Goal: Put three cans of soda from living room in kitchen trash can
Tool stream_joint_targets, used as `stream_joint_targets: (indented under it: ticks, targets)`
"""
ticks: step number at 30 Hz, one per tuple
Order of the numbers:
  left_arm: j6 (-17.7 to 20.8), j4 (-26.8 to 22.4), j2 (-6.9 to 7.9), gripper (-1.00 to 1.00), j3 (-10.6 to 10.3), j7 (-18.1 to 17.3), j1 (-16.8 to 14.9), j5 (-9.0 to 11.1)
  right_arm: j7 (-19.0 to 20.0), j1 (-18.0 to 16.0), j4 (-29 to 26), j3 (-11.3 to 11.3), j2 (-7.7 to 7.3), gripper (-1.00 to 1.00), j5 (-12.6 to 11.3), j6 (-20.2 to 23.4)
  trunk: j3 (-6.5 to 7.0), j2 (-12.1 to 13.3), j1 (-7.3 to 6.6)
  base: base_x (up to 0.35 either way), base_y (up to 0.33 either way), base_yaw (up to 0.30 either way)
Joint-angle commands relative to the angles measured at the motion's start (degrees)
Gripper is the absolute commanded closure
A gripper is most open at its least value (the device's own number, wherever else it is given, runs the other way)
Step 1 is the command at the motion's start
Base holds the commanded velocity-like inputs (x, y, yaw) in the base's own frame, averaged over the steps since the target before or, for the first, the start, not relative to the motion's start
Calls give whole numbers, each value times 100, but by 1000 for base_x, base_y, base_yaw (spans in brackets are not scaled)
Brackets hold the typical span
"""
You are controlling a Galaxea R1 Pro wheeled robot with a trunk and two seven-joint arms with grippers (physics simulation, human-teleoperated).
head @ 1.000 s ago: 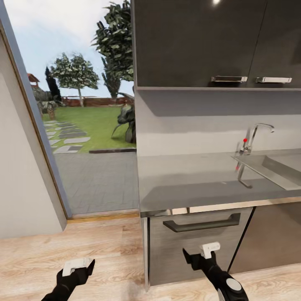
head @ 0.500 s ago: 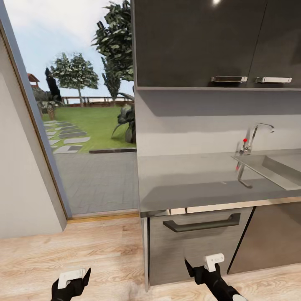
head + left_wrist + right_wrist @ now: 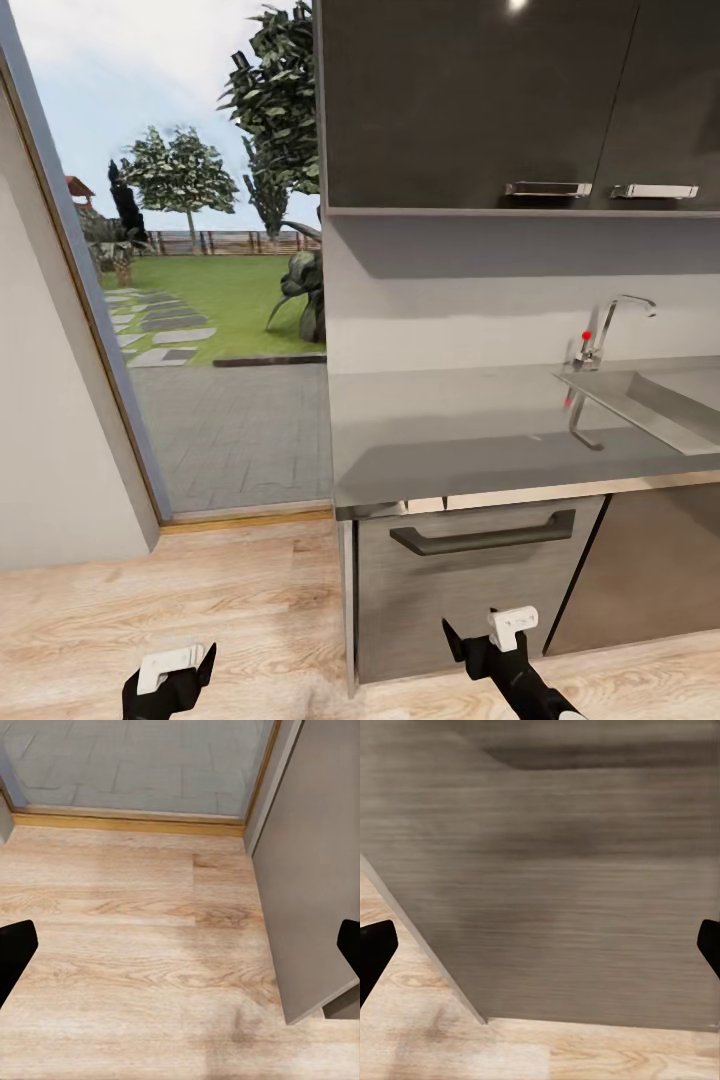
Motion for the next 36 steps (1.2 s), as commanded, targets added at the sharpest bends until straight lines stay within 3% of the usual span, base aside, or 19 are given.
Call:
stream_joint_targets:
  ticks: [1,10,22,29,36]
  targets:
    - [-2,2,0,-100,-2,2,-1,-6,-1,2,1,0,0,-100,-1,-3,0,0,0,0,0,0]
    - [-8,16,-2,-100,-8,11,-3,-37,-18,4,21,3,4,-100,-13,-13,1,0,0,0,0,-35]
    - [-5,25,-2,-100,-9,10,-3,-43,-14,4,33,-15,-1,-100,-28,-13,38,0,0,-117,0,-224]
    - [-2,69,-2,-100,-9,4,-10,-45,57,3,34,-297,2,-100,-34,-12,66,0,0,-277,51,-240]
    - [-4,76,-2,-100,-9,3,-11,-46,69,2,34,-389,4,-100,-39,4,93,0,0,-240,179,-242]
